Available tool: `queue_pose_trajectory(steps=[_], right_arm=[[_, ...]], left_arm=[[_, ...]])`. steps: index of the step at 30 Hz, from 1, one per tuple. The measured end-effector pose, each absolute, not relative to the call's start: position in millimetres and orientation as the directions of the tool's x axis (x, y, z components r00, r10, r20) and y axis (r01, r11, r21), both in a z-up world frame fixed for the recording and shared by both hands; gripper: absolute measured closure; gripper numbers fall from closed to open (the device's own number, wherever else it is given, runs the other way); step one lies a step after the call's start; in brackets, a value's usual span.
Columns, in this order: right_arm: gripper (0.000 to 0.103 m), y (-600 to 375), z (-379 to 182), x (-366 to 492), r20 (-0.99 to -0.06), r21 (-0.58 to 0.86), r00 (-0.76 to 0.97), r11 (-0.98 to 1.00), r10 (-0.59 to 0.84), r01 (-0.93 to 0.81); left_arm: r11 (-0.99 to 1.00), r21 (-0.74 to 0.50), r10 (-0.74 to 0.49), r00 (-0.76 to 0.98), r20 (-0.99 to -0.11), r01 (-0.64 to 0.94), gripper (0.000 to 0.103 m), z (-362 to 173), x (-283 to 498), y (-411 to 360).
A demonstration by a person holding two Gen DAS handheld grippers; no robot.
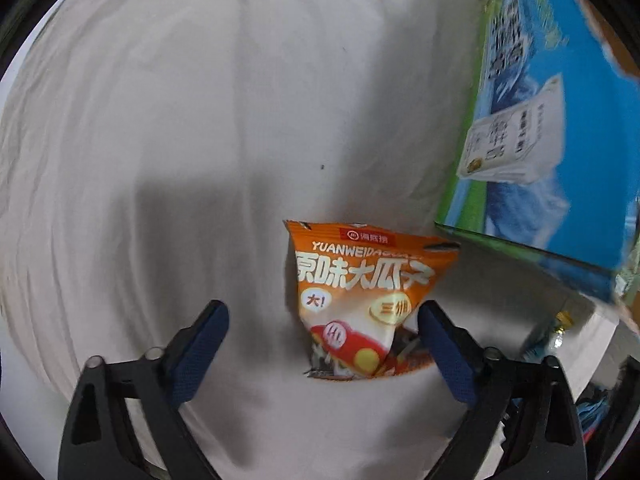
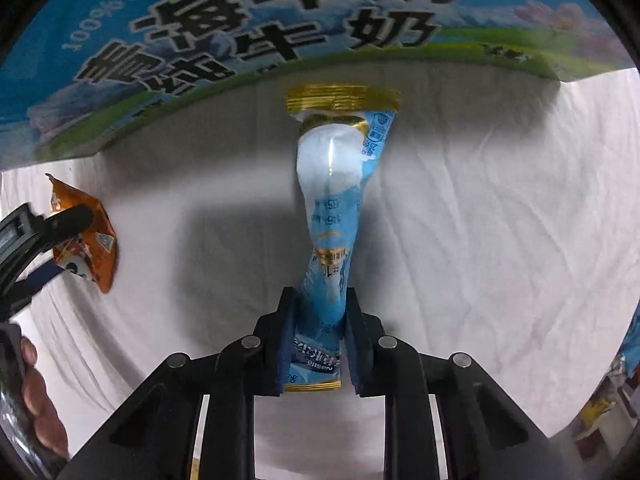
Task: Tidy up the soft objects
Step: 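Grasp the orange snack bag with the left tool while the right tool grasps the blue milk tube, then lower both items into the box and open both tools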
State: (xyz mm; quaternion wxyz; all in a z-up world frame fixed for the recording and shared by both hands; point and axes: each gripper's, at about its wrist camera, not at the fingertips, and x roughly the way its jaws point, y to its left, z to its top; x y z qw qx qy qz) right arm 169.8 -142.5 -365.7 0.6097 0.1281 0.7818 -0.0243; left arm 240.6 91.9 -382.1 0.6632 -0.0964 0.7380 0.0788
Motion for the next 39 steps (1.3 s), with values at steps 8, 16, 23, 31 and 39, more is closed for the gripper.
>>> queue_pose_trajectory(steps=[8,16,23,31,39], right_arm=[[0.088,-155.4,-352.2,151.1,-0.959,0.127,-0.23,0.979,0.162,0.161],[0.089,-168.9,-298.8,138.7,-0.957,0.223,-0.161,0.966,0.242,0.13],[0.089,-200.7,-214.5,146.4,-0.91,0.401,-0.02,0.89,0.415,0.218],[0.089,-233.9,-154.5,209.5,-0.855,0.519,0.245,0.76,0.457,0.391],[0.089,-258.9,-187.6,250.1,-0.842,0.537,0.314,0.636,0.438,0.554]], left_arm=[[0.987,0.029,0.014,-0.094,-0.996,-0.158,0.051,-392.3,221.7,64.0],[0.991,0.048,0.043,-0.044,-0.998,-0.123,0.052,-355.7,166.8,33.0],[0.991,-0.079,-0.068,0.096,-0.993,-0.109,0.052,-259.6,146.2,-5.6],[0.984,-0.145,-0.118,0.234,-0.965,-0.102,0.052,-184.7,231.8,-5.0],[0.978,-0.174,-0.156,0.153,-0.976,-0.115,0.052,-215.1,296.0,-9.1]])
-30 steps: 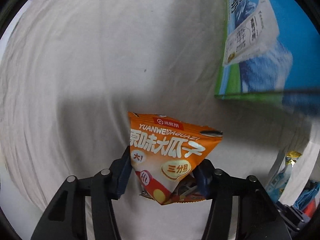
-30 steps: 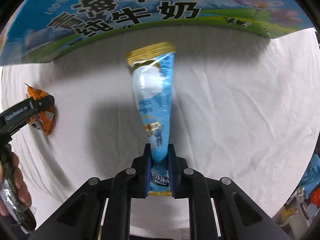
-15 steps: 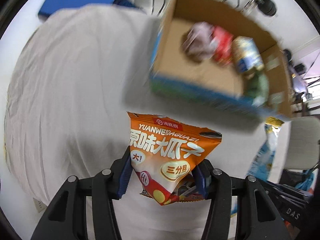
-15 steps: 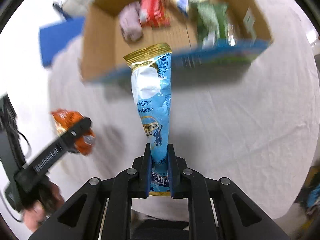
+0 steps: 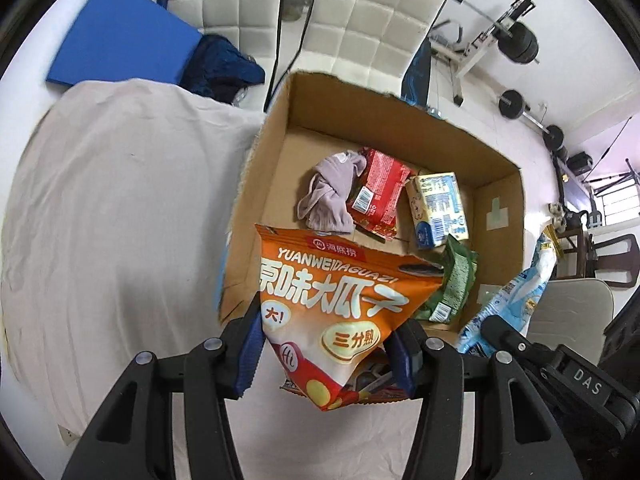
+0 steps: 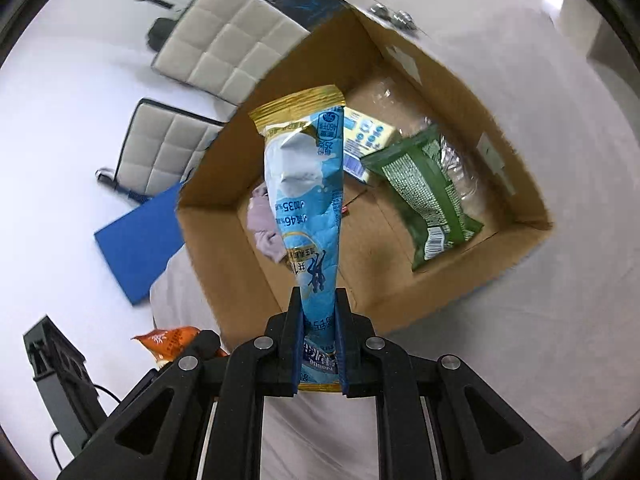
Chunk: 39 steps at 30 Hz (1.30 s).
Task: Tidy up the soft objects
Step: 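Lower both items into the box and open both tools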
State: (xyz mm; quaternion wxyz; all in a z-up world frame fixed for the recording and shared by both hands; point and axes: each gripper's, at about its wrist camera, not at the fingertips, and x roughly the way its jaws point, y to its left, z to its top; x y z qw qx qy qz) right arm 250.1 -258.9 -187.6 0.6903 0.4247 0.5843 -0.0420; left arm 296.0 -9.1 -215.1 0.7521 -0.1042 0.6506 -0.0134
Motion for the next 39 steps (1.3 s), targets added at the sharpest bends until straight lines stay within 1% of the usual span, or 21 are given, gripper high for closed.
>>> queue_pose_trajectory(steps=[3,11,21,24,27,29,31,34,35,37,39], right_arm=[[0.089,-257.2,-207.7,260.8,-0.843,0.532,0.303,0.604,0.445,0.593],[0.089,-250.4,-249.5,281.6,-0.847,0.517,0.267,0.59,0.46,0.62],[0.089,-239.2,-279.9,301.4,-0.857,0.486,0.205,0.606,0.473,0.629],[0.087,-234.2,-287.3,305.9,-0.854,0.484,0.18,0.62,0.487,0.617],[0.083,-230.4,-289.4,309.5,-0.859,0.474,0.156,0.644,0.488,0.6],[0.072,-226.5,-291.7,311.7,-0.86,0.469,0.139,0.654,0.491,0.593],[0.063,-224.3,-293.3,312.8,-0.861,0.463,0.125,0.659,0.492,0.593],[0.062,-223.7,-290.8,312.4,-0.869,0.452,0.12,0.671,0.481,0.587],[0.061,-223.3,-291.1,312.1,-0.867,0.454,0.116,0.672,0.485,0.586],[0.061,-222.8,-290.0,310.9,-0.874,0.44,0.102,0.686,0.474,0.58],[0.06,-223.6,-286.7,308.9,-0.885,0.424,0.092,0.708,0.457,0.565]], left_arm=[[0.977,-0.169,-0.154,0.116,-0.981,-0.128,0.052,-231.7,311.8,-9.4],[0.977,-0.162,-0.156,0.052,-0.986,-0.138,0.052,-260.0,328.1,-1.8],[0.981,-0.154,-0.157,-0.012,-0.988,-0.115,0.051,-284.8,337.5,-6.7],[0.982,-0.157,-0.16,-0.023,-0.987,-0.105,0.05,-288.6,338.7,-8.8],[0.983,-0.155,-0.158,-0.03,-0.987,-0.096,0.05,-290.0,339.0,-9.4],[0.98,-0.161,-0.166,-0.043,-0.985,-0.116,0.05,-291.8,339.2,-7.4],[0.976,-0.172,-0.18,-0.053,-0.982,-0.132,0.05,-292.9,339.9,-5.2],[0.973,-0.181,-0.189,-0.043,-0.981,-0.142,0.049,-288.3,341.2,-1.4],[0.972,-0.185,-0.192,-0.037,-0.981,-0.142,0.045,-286.0,341.6,-0.2],[0.972,-0.187,-0.193,-0.027,-0.981,-0.144,0.04,-281.1,342.2,2.0],[0.972,-0.186,-0.19,-0.009,-0.982,-0.145,0.038,-274.7,341.7,4.1]])
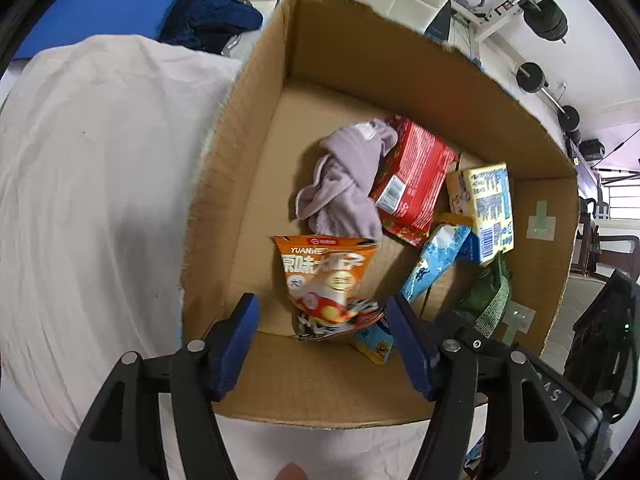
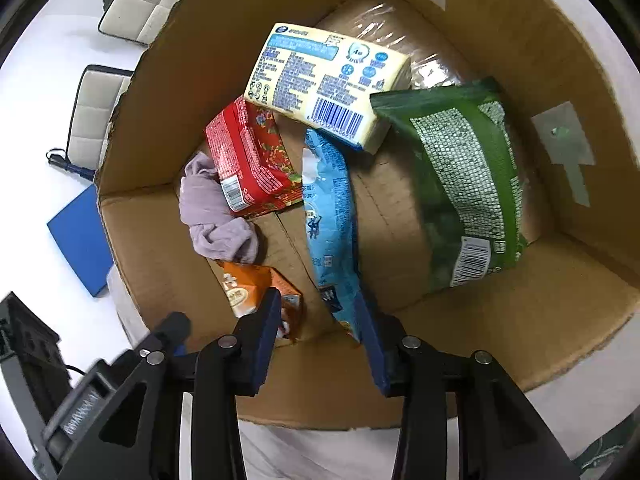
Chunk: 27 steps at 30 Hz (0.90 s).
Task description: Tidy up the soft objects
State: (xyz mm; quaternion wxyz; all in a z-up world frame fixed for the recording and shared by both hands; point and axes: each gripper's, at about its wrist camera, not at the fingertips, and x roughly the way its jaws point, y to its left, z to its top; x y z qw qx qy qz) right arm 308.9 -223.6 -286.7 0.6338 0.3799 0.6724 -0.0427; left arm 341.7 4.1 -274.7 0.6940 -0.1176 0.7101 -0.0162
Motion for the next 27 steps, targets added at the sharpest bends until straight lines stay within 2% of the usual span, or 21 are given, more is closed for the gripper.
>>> queue_pose_trajectory(steps=[5,6,8,9,11,12,17,27], right_arm=[[0.039,-218.7,-267.6,306.5,-0.944,0.313,0.054,0.834,0.325,0.454],[0.037,-215.7,-261.9,306.4,-0.962,0.263,0.045,0.874,0.268,0.409],[0.03,-214.4,-253.2,303.4,-0.981,0.193,0.047,0.918,0.189,0.347],[0.026,-212.1,-247.3,301.9,-0.99,0.139,0.055,0.943,0.129,0.301],[0.005,-211.0,-239.7,298.5,-0.996,0.077,0.072,0.965,0.061,0.249],[0.0,-210.0,-236.1,296.7,-0.996,0.05,0.081,0.974,0.033,0.219],[0.0,-217.3,-223.3,286.3,-0.992,-0.031,0.119,0.985,-0.052,0.172],[0.0,-220.1,-203.4,270.9,-0.988,0.022,0.154,0.983,-0.007,0.185]], left_arm=[[0.985,-0.13,-0.127,0.035,-0.991,-0.112,0.026,-261.9,334.9,1.8],[0.99,-0.104,-0.1,0.052,-0.994,-0.092,0.025,-257.7,331.6,0.0],[0.996,-0.06,-0.055,0.072,-0.996,-0.066,0.014,-252.7,326.6,-3.8],[0.998,-0.03,-0.026,0.087,-0.996,-0.046,0.013,-249.6,323.4,-6.5],[1.0,0.018,0.02,0.118,-0.993,-0.012,0.013,-244.8,316.9,-12.0],[0.999,0.036,0.035,0.128,-0.991,0.0,0.013,-243.3,314.7,-12.6],[0.997,0.07,0.065,0.178,-0.982,0.025,0.012,-235.0,305.2,-16.2],[0.997,0.075,0.065,0.26,-0.963,0.026,0.011,-206.5,286.4,-23.9]])
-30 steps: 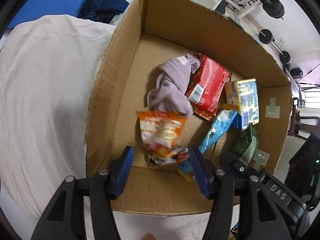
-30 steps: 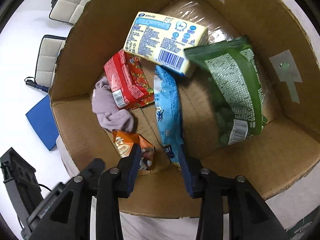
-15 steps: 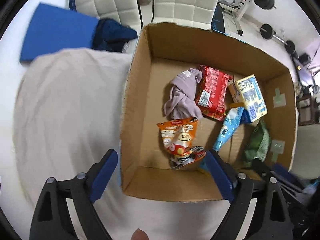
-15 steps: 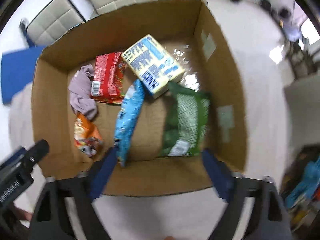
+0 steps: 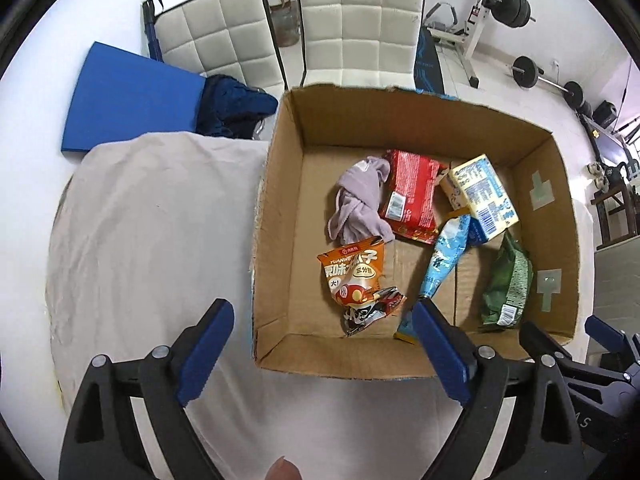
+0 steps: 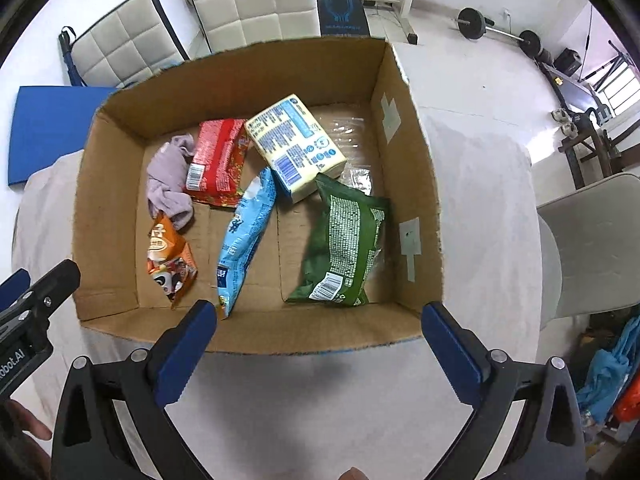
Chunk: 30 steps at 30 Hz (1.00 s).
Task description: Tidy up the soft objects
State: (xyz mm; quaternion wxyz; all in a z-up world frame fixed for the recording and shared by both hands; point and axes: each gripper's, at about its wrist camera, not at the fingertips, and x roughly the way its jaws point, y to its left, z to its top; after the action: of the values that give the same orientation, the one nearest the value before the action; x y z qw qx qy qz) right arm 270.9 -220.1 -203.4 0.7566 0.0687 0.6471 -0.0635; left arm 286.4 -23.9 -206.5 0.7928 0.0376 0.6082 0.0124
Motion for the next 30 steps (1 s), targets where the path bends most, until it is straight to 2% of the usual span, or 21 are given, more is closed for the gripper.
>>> queue_pose_trajectory(steps=[7,15,23,30], right_arm=[[0.0,-228.4,-162.7,245.7,-0.973,0.072,0.231,0.979,0.027,0.19],[0.0,-237.5,-77.7,185.3,-0.934,0.054,0.356,0.984,-0.01,0.168],[0.0,-240.6,5.0,119.3,-0.897,0.083,0.443,0.987,0.012,0.14],[0.0,-237.4,50.7,73.5,-0.876,0.092,0.482,0.987,0.018,0.131]], left_arm=[[0.995,0.089,0.072,0.336,-0.939,0.038,0.011,-168.6,260.2,-31.1],[0.997,0.051,0.022,0.403,-0.915,0.063,0.011,-111.7,204.1,-40.7],[0.998,-0.001,-0.031,0.46,-0.888,0.064,0.011,-49.2,150.1,-46.9],[0.997,-0.002,-0.04,0.482,-0.876,0.08,0.011,-14.1,112.8,-53.2]])
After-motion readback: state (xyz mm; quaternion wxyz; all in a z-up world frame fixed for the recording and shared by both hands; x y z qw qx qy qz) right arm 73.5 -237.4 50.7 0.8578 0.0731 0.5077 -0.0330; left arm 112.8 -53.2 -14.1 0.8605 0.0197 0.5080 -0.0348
